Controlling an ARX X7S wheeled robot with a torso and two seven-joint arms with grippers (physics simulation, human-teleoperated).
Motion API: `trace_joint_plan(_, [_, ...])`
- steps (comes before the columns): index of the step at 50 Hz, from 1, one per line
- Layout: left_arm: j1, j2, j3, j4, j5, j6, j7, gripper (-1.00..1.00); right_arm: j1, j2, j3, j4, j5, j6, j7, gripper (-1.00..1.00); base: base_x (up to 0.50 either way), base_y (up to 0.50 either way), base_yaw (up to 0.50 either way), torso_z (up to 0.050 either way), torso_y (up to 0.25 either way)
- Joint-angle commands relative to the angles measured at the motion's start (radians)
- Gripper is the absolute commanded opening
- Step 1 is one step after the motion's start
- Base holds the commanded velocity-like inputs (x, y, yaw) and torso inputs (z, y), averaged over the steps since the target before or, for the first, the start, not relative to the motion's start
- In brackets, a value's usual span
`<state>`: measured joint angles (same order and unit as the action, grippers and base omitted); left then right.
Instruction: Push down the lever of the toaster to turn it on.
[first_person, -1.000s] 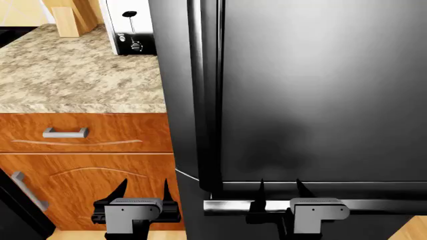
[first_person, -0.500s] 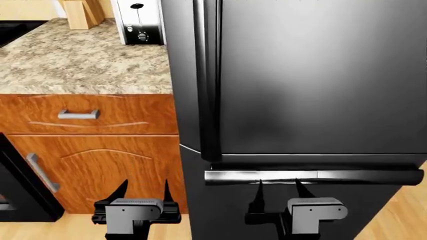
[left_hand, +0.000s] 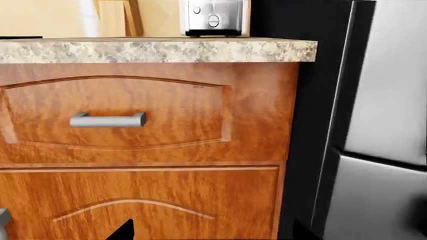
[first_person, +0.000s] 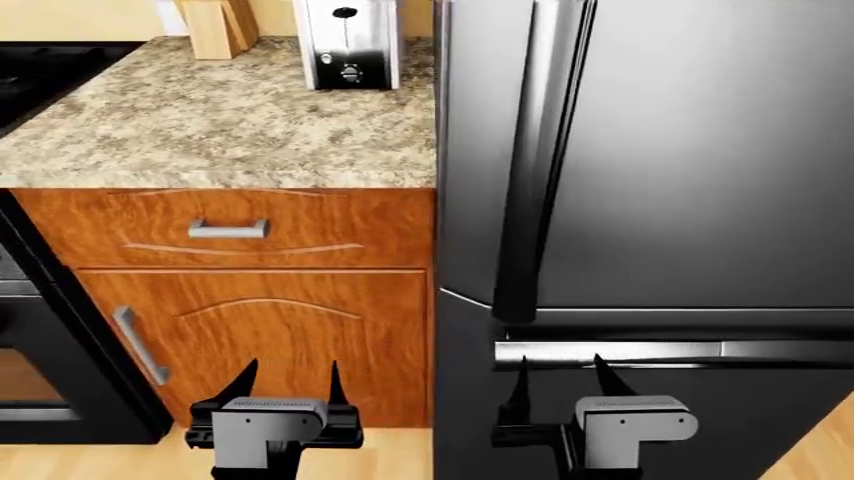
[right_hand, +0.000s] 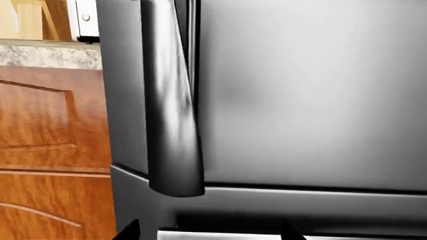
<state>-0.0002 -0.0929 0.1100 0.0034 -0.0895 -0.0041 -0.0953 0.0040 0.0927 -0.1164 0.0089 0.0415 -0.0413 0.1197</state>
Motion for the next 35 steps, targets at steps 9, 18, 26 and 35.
trace_joint_plan(9, [-0.003,-0.021,0.027,-0.004,-0.015,0.004,-0.022,1.00,0.004,0.021,-0.030,0.002,0.002,-0.004,0.030,1.00,0.00,0.50,0.00,0.000,0.000])
trace_joint_plan(18, [-0.003,-0.028,0.039,-0.006,-0.018,0.010,-0.032,1.00,0.005,0.029,-0.040,0.001,0.007,-0.004,0.039,1.00,0.00,0.50,0.00,0.000,0.000])
trace_joint_plan(26, [-0.001,-0.034,0.047,-0.005,-0.023,0.012,-0.040,1.00,0.002,0.036,-0.048,-0.005,0.013,-0.003,0.046,1.00,0.00,0.50,0.00,0.000,0.000])
trace_joint_plan(35, [0.000,-0.040,0.056,-0.005,-0.028,0.015,-0.047,1.00,0.004,0.042,-0.055,-0.005,0.020,-0.002,0.053,1.00,0.00,0.50,0.00,0.000,0.000])
